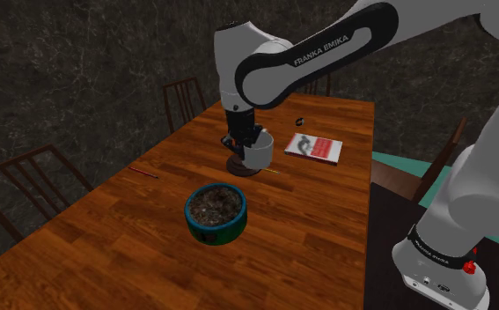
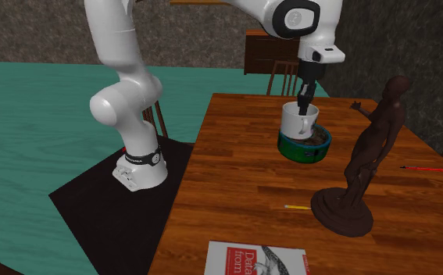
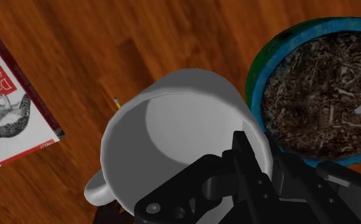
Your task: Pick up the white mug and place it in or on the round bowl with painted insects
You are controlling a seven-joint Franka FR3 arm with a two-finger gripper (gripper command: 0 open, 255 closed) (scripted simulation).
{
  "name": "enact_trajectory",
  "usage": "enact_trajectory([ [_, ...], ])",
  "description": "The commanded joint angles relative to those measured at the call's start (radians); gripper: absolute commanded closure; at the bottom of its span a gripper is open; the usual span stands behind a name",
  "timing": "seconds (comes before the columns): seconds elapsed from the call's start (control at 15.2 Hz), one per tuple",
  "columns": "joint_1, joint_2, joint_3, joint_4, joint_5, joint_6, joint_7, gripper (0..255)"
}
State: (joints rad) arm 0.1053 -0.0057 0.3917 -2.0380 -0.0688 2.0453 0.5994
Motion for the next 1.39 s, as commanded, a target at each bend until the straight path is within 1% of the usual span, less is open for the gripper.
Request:
enact_trajectory([
  [0.0, 0.022, 0.052, 0.022, 0.061, -0.023, -0.016, 0.056, 255],
  [0.33, 0.093, 0.202, 0.062, 0.245, -0.094, -0.075, 0.182, 255],
  [0.66, 0.184, 0.36, 0.076, 0.455, -0.165, -0.153, 0.282, 255],
  [1.32, 0.185, 0.395, 0.065, 0.367, -0.189, -0.036, 0.303, 255],
])
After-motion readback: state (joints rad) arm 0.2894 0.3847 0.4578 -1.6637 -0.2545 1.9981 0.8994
